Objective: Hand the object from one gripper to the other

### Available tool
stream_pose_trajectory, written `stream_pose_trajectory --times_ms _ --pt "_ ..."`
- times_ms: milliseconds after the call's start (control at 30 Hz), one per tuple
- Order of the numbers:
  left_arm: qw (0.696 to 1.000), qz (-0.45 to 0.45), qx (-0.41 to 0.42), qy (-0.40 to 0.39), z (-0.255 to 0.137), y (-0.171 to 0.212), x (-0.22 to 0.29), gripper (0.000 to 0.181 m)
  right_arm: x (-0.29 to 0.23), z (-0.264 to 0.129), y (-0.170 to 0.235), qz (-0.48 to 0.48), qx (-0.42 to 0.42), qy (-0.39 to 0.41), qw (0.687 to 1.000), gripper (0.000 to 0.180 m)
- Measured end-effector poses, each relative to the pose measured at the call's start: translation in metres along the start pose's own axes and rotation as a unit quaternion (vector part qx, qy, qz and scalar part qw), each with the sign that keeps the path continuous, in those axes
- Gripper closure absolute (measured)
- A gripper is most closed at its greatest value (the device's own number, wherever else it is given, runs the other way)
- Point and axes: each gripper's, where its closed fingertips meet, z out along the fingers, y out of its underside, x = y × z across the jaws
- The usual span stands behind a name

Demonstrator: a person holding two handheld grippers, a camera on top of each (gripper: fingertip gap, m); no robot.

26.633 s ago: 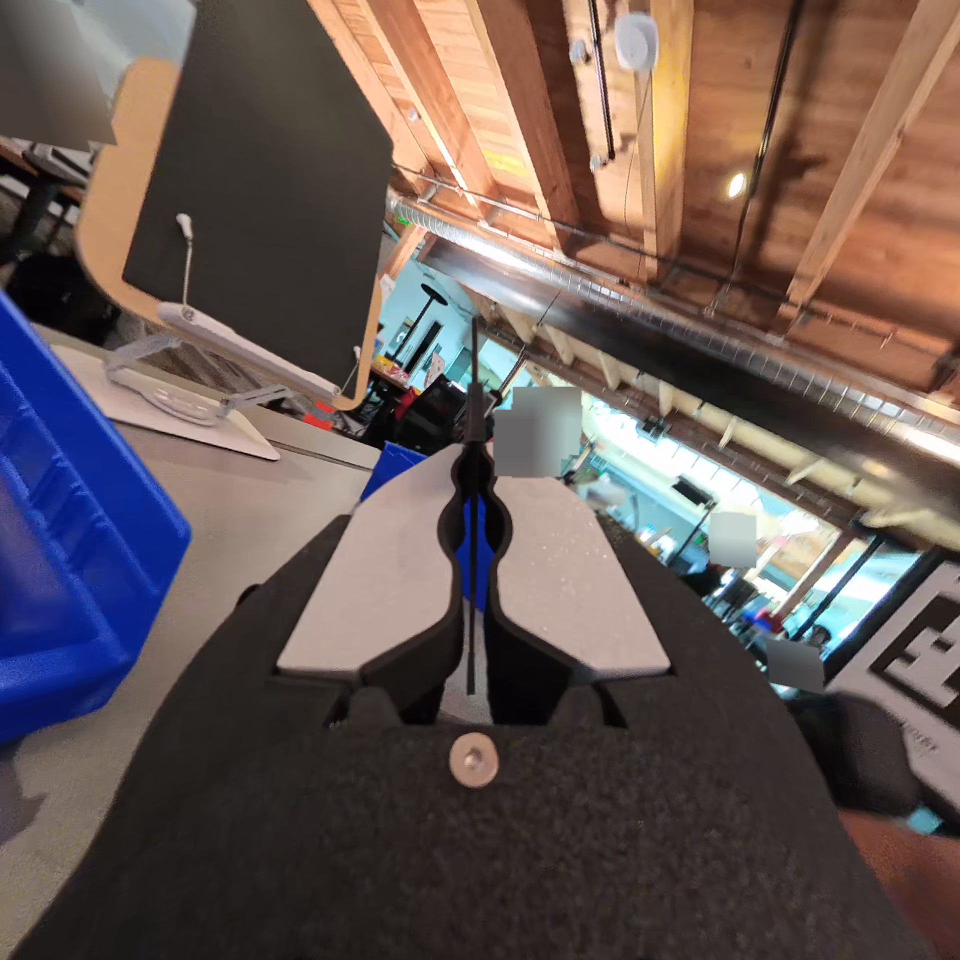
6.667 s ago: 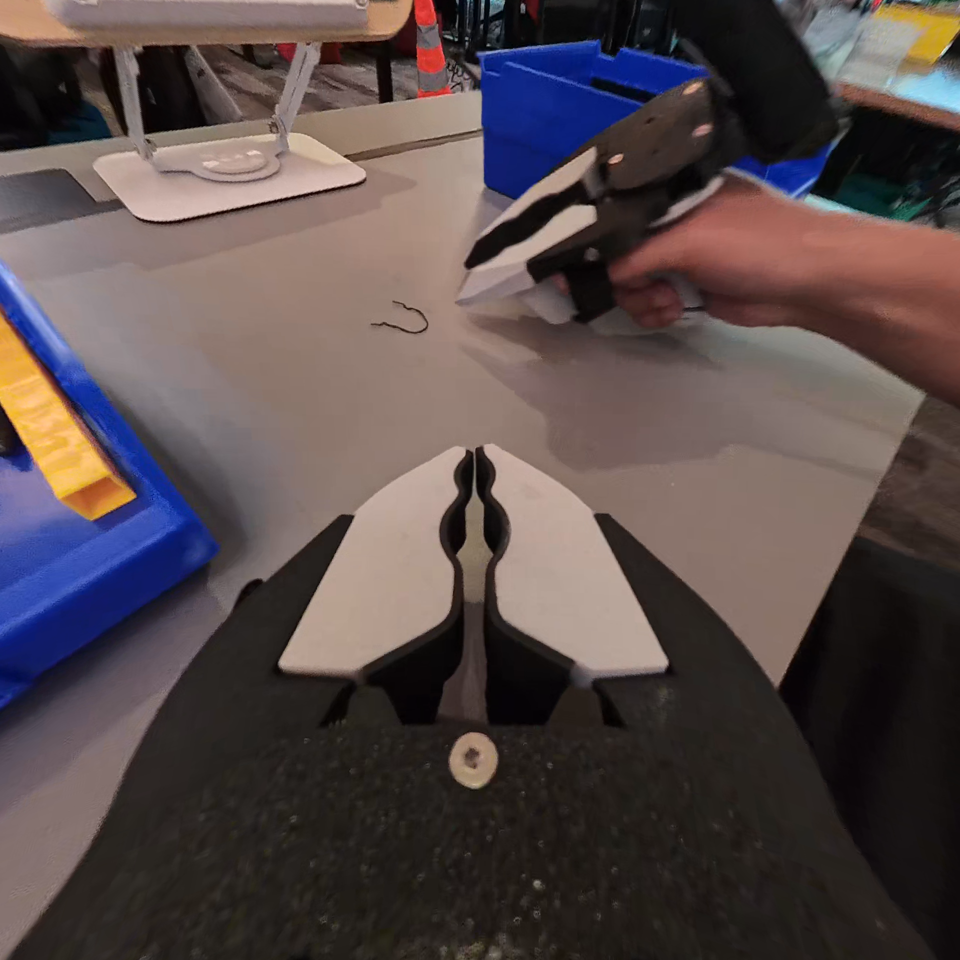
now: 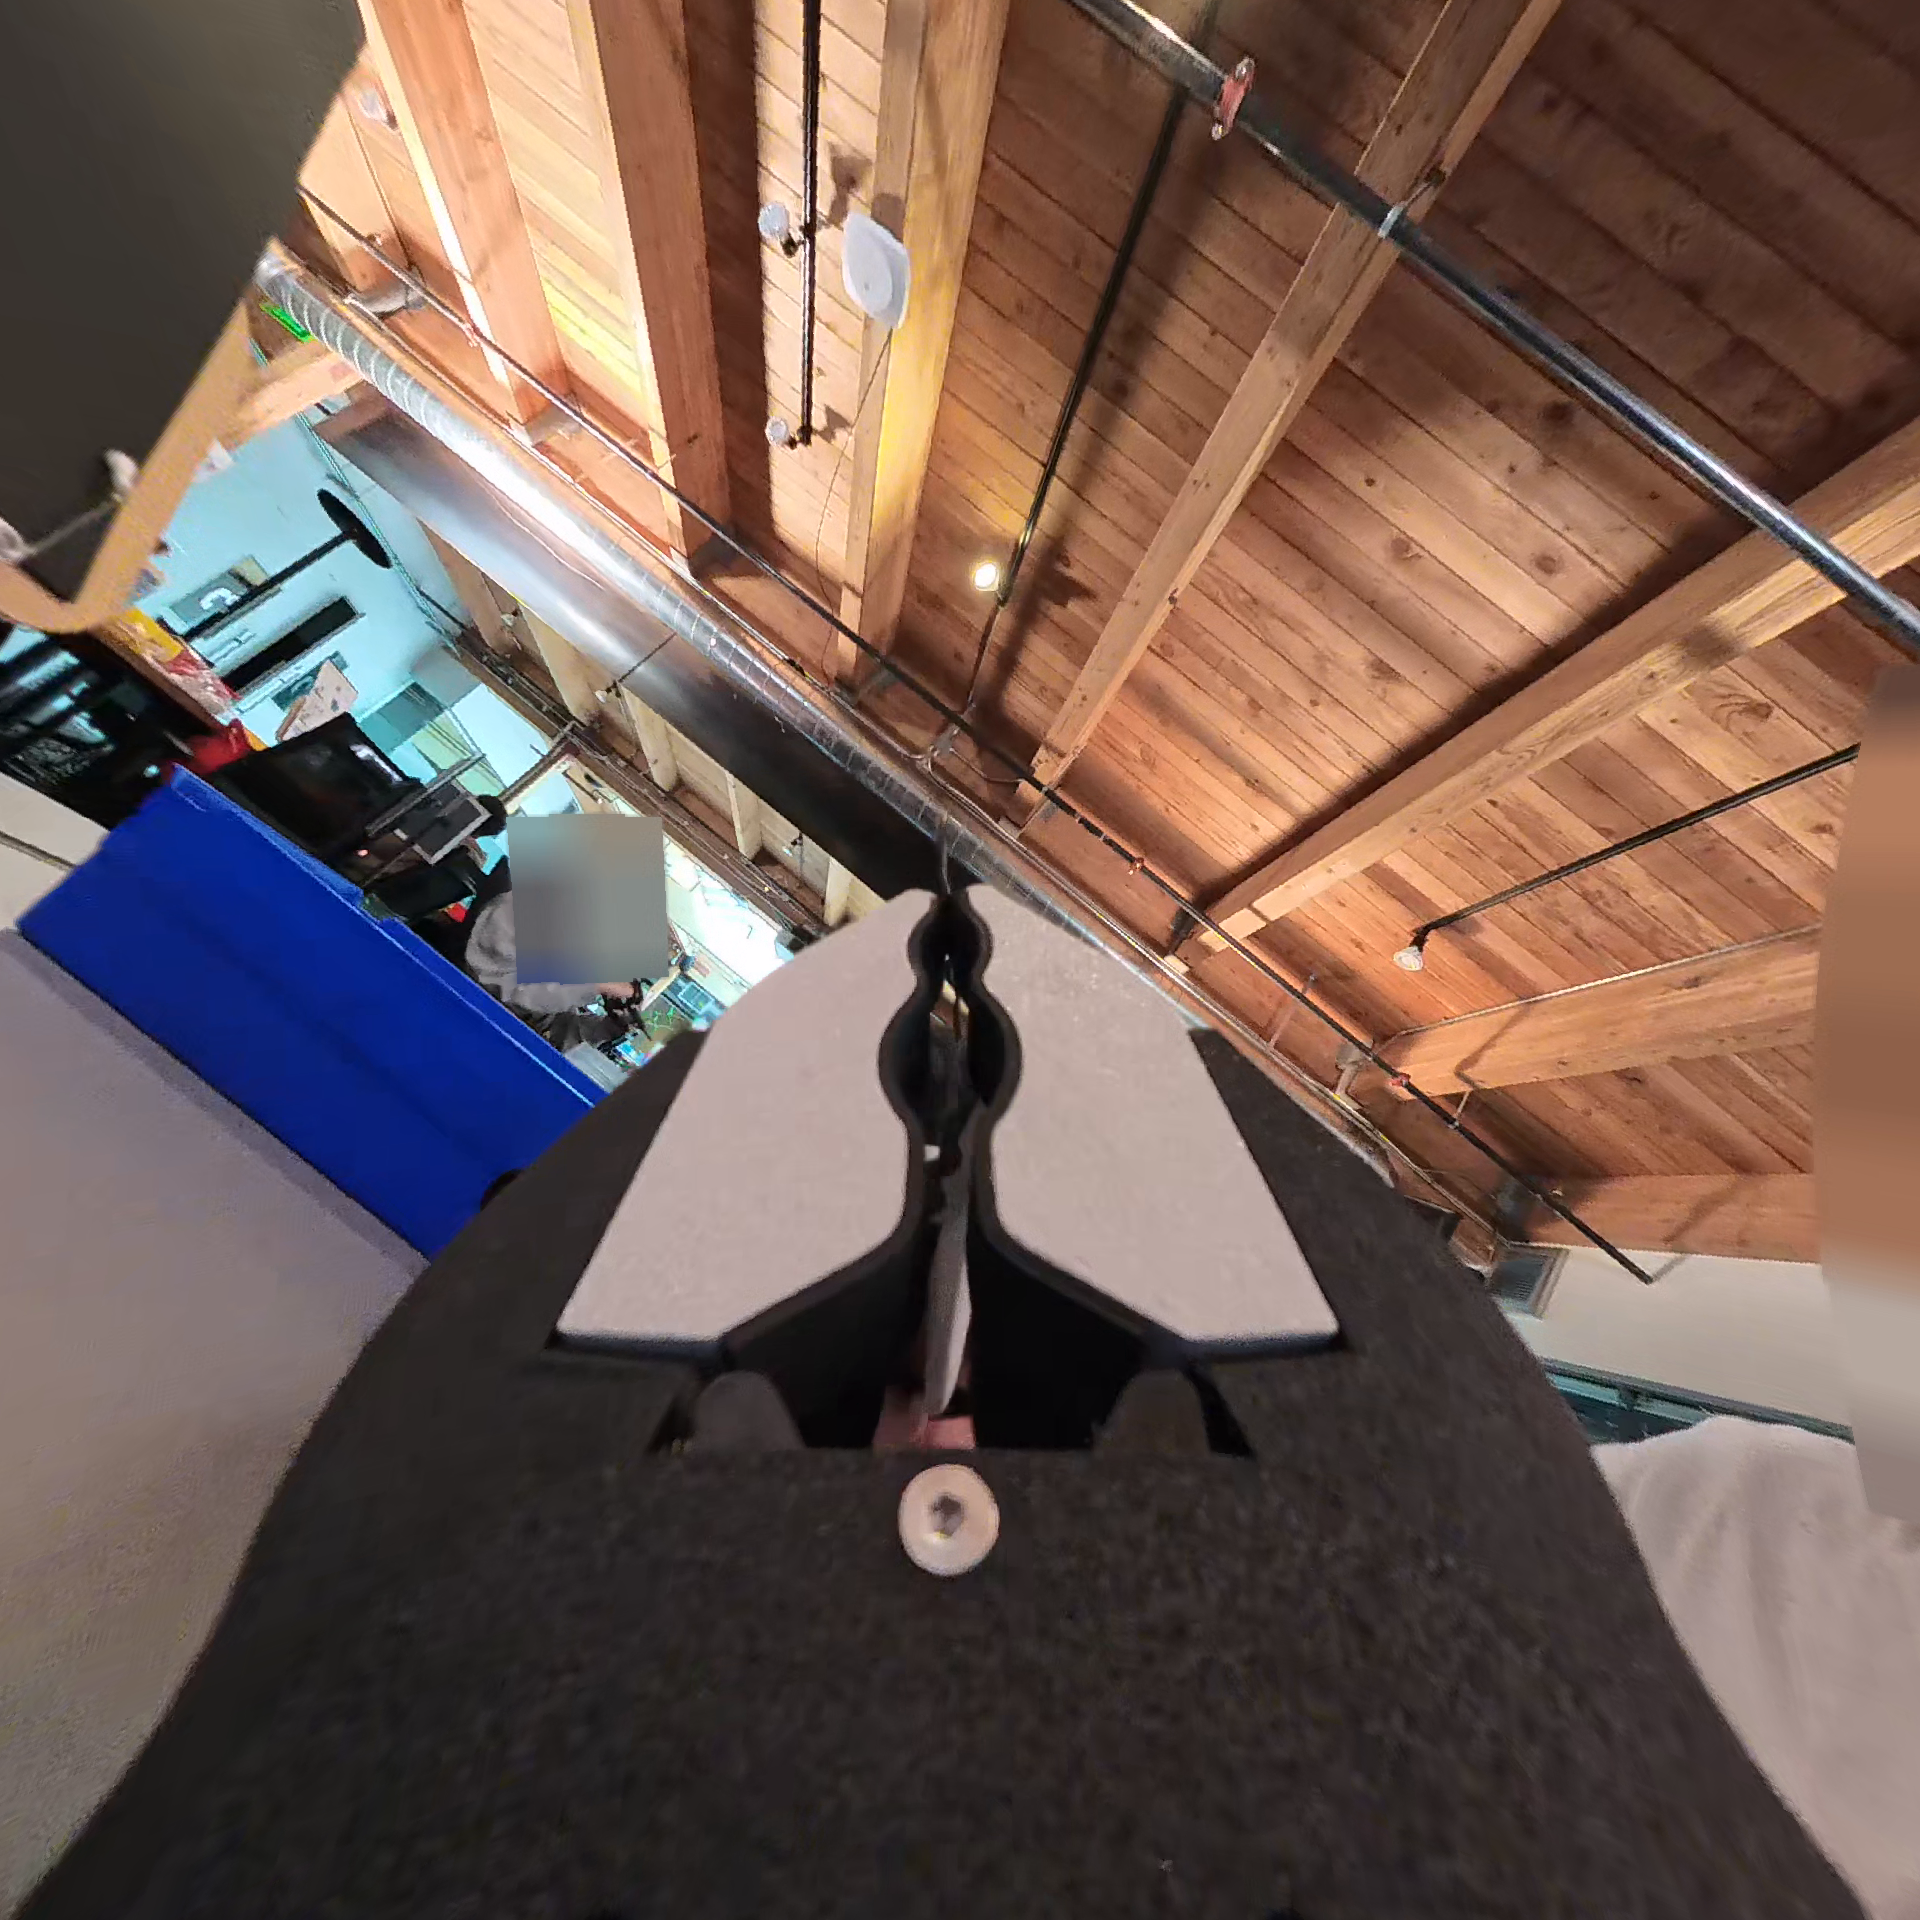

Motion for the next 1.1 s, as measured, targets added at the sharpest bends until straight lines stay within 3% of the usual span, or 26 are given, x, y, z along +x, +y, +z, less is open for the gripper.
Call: stream_pose_trajectory --times_ms 167,367,400,500,633,700,767,800,833,900,967,1033,1100 --pt "1.0 0.006 -0.01 -0.01 0.002 0.009 -0.003 0.181 0.002 -0.004 -0.006 0.04 0.019 -0.013 0.999 0.167" --pt "0.999 0.021 -0.012 -0.023 0.002 0.01 -0.006 0.181 -0.003 0.0 0.002 0.029 -0.002 -0.02 0.999 0.167" --pt "0.999 0.022 -0.015 -0.023 0.002 0.011 -0.006 0.181 -0.002 0.0 0.001 0.026 0.002 -0.015 1.0 0.178" --pt "0.999 0.014 -0.021 -0.024 0.003 0.012 -0.007 0.181 0.0 -0.001 0.001 0.006 -0.002 -0.008 1.0 0.179" --pt "0.997 -0.01 -0.076 -0.021 0.0 0.015 -0.011 0.18 0.005 -0.005 0.003 -0.007 -0.038 -0.012 0.999 0.18" --pt "0.994 0.022 -0.099 -0.038 -0.001 0.008 -0.015 0.171 0.01 -0.01 0.003 -0.041 -0.06 0.001 0.997 0.18" --pt "0.987 0.064 -0.115 -0.091 -0.004 -0.008 -0.025 0.136 0.021 -0.017 0.003 -0.097 -0.092 0.03 0.991 0.18" --pt "0.978 0.094 -0.139 -0.121 -0.007 -0.014 -0.031 0.124 0.029 -0.021 0.003 -0.134 -0.107 0.053 0.984 0.18" --pt "0.963 0.133 -0.18 -0.152 -0.011 -0.015 -0.037 0.124 0.036 -0.025 0.004 -0.173 -0.124 0.073 0.974 0.18" --pt "0.901 0.225 -0.292 -0.23 -0.029 -0.008 -0.058 0.13 0.047 -0.03 0.013 -0.242 -0.168 0.1 0.95 0.18" --pt "0.848 0.259 -0.39 -0.25 -0.041 0.009 -0.065 0.13 0.057 -0.032 0.026 -0.315 -0.21 0.131 0.916 0.18" --pt "0.835 0.245 -0.43 -0.242 -0.043 0.024 -0.061 0.132 0.073 -0.033 0.032 -0.399 -0.242 0.192 0.863 0.18" --pt "0.831 0.242 -0.429 -0.258 -0.043 0.029 -0.064 0.134 0.083 -0.034 0.027 -0.511 -0.255 0.257 0.78 0.18"
